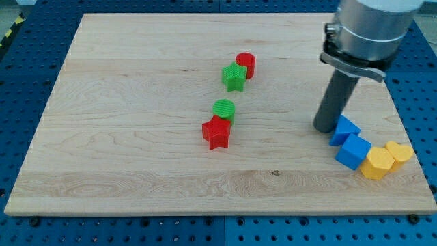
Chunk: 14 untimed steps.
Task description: Push the red star into the green star
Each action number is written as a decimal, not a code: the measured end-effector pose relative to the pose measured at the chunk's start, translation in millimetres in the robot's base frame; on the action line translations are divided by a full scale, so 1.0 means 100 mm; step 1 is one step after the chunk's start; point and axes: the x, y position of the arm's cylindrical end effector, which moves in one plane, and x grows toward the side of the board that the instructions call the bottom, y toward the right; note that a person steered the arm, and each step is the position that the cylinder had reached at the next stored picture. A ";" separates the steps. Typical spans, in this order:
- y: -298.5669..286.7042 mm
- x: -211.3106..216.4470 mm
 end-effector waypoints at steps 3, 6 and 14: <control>0.13 0.14; -0.33 -0.45; -1.93 0.17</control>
